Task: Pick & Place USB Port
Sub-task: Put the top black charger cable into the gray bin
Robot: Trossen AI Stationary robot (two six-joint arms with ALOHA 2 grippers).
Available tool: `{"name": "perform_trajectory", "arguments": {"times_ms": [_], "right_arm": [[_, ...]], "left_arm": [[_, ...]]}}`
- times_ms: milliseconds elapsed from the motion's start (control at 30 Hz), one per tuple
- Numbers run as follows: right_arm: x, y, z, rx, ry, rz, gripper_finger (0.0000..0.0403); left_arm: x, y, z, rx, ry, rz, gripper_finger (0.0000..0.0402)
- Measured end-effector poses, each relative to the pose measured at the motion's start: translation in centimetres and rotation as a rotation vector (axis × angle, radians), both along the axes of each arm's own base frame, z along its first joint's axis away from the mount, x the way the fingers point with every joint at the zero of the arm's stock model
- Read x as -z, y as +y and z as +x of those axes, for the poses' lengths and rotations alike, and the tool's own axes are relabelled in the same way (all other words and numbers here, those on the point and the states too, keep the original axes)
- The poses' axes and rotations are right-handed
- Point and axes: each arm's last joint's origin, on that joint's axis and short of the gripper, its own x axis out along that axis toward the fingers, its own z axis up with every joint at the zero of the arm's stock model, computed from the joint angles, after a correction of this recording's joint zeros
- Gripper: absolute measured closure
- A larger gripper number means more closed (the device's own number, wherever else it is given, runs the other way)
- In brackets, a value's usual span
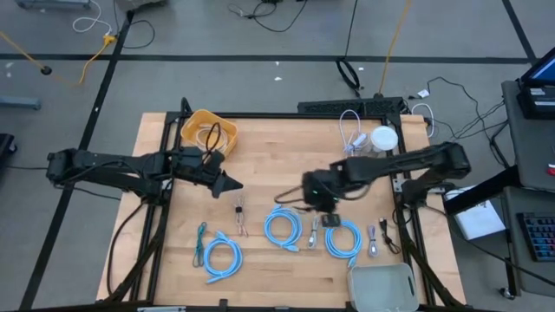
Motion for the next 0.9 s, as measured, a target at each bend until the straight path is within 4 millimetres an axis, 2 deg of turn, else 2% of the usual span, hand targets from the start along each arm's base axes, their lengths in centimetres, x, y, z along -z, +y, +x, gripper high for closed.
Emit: {"name": "perform_trajectory", "arguments": {"times_ms": [200,367,533,700,800,900], "right_arm": [[-1.7,2.7,-4.4,0.119,0.060,0.044,0.0360],[-2.0,5.4,-8.8,0.190,0.139,0.091,0.0360],[-1.9,7.1,-12.7,0.286,0.171,0.144,0.0360],[-2.3,8.6,-14.0,0.355,0.081,0.193,0.0360],[-2.3,10.0,-14.3,0.316,0.068,0.229,0.0361],[-1.5,12.0,-15.0,0.218,0.149,0.230,0.0369]], "left_arm": [[0.0,-0.1,0.0,0.006,-0.001,0.002,0.0396],[0.0,-0.1,0.0,0.004,0.000,-0.003,0.0396],[0.0,0.0,0.0,-0.001,0.000,-0.003,0.0396],[0.0,0.0,0.0,-0.006,0.002,-0.015,0.0396],[0.0,0.0,0.0,-0.022,0.005,-0.047,0.0396],[-0.1,-0.2,0.1,-0.049,0.005,-0.077,0.0396]]}}
